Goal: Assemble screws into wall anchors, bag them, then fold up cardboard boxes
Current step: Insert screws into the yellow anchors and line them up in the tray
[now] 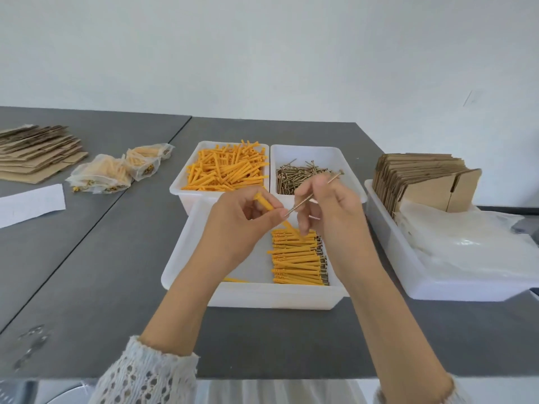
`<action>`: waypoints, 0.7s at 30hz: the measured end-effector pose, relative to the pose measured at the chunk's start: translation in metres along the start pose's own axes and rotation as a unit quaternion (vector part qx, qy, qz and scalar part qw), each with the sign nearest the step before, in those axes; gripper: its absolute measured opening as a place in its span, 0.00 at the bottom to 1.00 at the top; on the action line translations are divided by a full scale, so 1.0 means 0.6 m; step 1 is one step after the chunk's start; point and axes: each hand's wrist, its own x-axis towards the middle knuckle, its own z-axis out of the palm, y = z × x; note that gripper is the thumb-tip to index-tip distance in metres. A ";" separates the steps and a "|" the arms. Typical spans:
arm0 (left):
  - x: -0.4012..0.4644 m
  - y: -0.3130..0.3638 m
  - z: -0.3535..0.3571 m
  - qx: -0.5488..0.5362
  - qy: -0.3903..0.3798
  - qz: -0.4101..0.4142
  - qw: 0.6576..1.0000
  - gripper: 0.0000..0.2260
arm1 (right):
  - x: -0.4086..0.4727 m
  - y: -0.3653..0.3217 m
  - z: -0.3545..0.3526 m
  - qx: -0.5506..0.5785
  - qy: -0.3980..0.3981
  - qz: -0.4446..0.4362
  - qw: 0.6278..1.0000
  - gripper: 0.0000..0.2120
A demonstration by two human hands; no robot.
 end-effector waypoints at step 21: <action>-0.033 0.010 0.049 0.401 -0.005 0.100 0.911 0.15 | -0.004 0.004 -0.029 0.037 0.126 -0.079 0.988 0.13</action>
